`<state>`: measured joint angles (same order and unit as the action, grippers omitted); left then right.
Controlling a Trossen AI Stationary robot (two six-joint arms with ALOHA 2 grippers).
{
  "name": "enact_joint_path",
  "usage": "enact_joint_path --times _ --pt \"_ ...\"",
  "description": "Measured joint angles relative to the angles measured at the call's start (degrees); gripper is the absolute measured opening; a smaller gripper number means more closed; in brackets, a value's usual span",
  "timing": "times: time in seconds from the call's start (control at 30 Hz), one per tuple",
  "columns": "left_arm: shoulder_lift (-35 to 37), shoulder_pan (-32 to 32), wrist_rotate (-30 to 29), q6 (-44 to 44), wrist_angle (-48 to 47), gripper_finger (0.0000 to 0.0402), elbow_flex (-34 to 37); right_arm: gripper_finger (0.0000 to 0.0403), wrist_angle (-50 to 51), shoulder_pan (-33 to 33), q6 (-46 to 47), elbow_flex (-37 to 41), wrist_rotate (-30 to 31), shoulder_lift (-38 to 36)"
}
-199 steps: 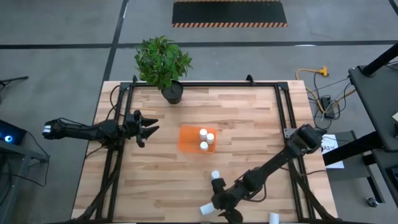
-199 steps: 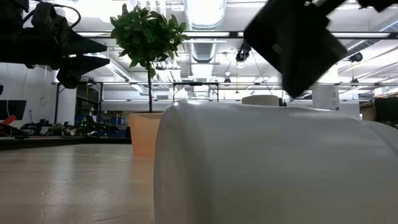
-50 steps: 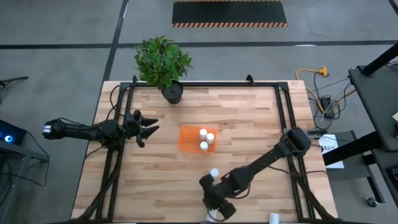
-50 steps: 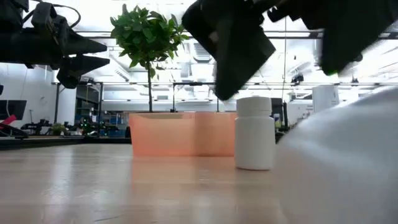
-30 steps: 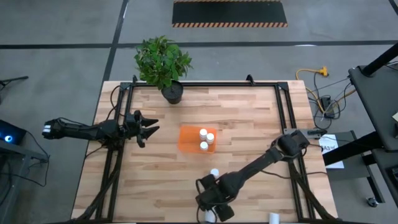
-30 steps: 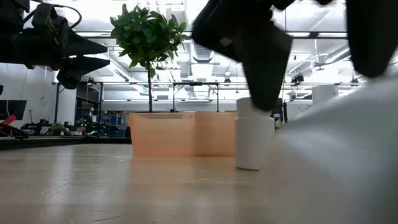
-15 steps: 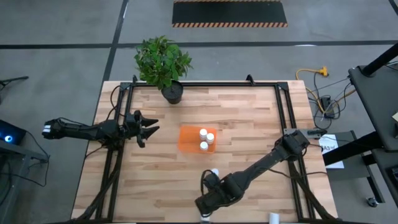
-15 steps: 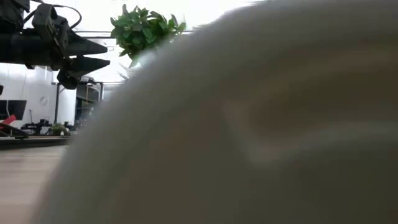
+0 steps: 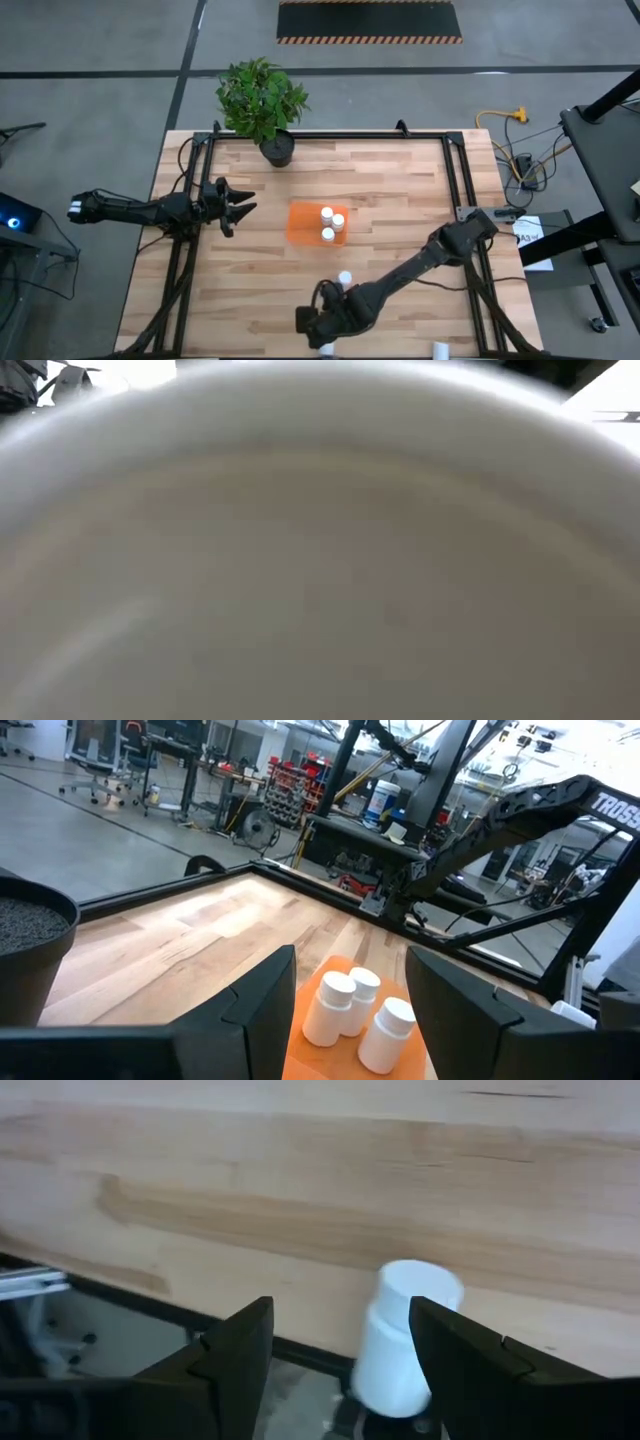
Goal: Pick and place pill bottles into a basket
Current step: Adjust the white pill bottles on the table
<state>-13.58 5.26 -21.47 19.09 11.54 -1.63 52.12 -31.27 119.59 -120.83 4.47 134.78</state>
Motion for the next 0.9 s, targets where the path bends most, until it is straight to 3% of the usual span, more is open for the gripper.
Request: enact_joint_path --times 0.17,0.53,0.9 --pt "0.0 0.0 0.0 0.0 0.0 0.0173 0.0 0.0224 7.4 0.1 0.5 -4.6 -1.4 2.4" --pt "0.0 0.0 0.0 0.0 -0.1 0.0173 0.0 0.0224 12.8 -0.2 2.5 -9.8 -5.6 5.9" --pt "-0.1 0.0 0.0 0.0 0.0 0.0173 0.0 0.0224 12.8 -1.1 3.8 -9.2 -6.6 6.4"
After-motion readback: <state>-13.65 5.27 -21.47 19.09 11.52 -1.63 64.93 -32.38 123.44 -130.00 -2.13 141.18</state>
